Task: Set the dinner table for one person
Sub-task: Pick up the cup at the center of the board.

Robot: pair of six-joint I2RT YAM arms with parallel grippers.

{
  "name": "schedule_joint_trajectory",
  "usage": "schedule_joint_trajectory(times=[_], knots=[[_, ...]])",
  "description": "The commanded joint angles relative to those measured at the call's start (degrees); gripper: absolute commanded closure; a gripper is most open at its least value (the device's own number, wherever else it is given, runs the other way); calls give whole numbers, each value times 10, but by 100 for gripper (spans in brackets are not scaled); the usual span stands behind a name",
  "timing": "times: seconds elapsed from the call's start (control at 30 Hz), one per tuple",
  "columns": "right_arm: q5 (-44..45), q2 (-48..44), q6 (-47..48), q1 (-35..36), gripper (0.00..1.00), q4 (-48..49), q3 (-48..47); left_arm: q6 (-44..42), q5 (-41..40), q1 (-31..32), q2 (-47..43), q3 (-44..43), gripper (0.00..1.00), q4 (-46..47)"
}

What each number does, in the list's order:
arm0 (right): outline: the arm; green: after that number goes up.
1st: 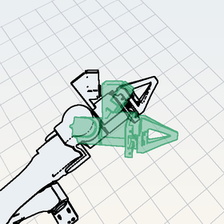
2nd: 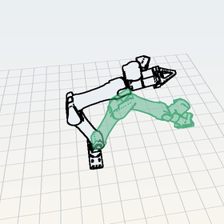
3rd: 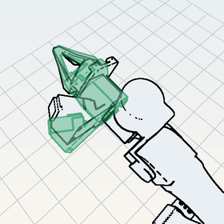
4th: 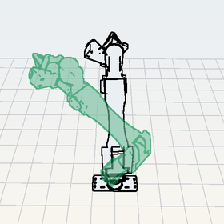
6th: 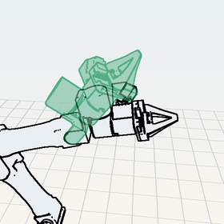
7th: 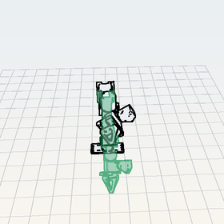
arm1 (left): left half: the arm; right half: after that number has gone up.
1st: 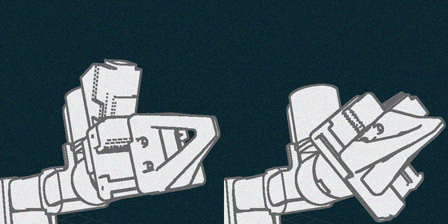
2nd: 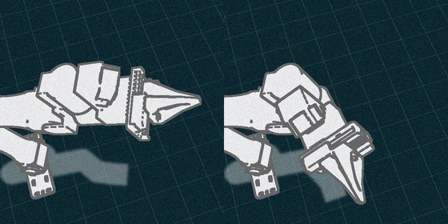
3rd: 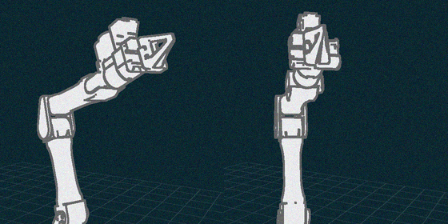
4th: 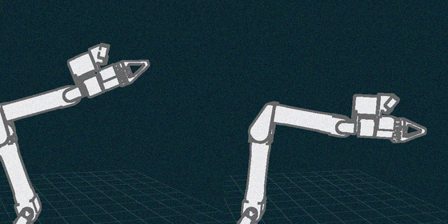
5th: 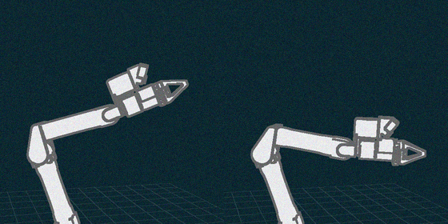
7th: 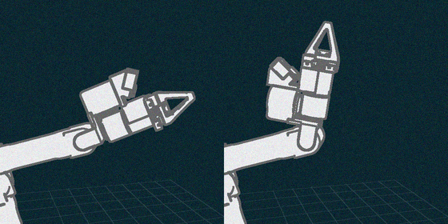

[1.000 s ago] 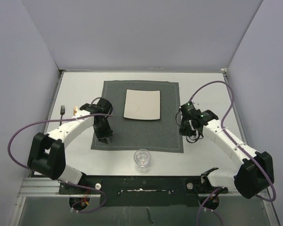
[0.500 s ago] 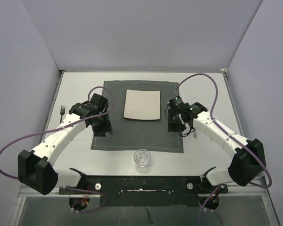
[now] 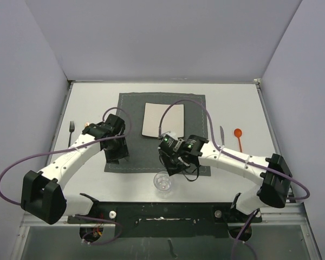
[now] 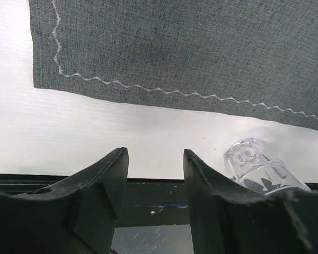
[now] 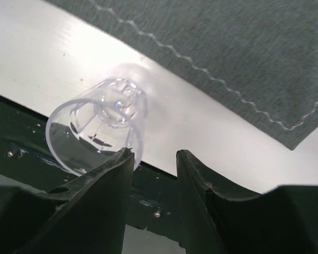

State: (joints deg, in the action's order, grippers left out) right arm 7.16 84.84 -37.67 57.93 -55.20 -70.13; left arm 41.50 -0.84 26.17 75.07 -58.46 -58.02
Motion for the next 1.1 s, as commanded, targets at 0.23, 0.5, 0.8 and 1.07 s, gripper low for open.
schedule_joint_trajectory(times=[0.23,0.5,0.8,1.07], knots=[[29,62,-44,80,61,34,2,-4,0,1,-43,13,55,17],[0,128,-31,88,61,66,9,-4,-8,-1,-47,13,55,7],[9,148,-40,87,100,48,-5,-11,-26,-7,-49,2,62,-3],[24,85,-34,30,100,-60,-113,-7,-19,-10,-41,12,68,9]])
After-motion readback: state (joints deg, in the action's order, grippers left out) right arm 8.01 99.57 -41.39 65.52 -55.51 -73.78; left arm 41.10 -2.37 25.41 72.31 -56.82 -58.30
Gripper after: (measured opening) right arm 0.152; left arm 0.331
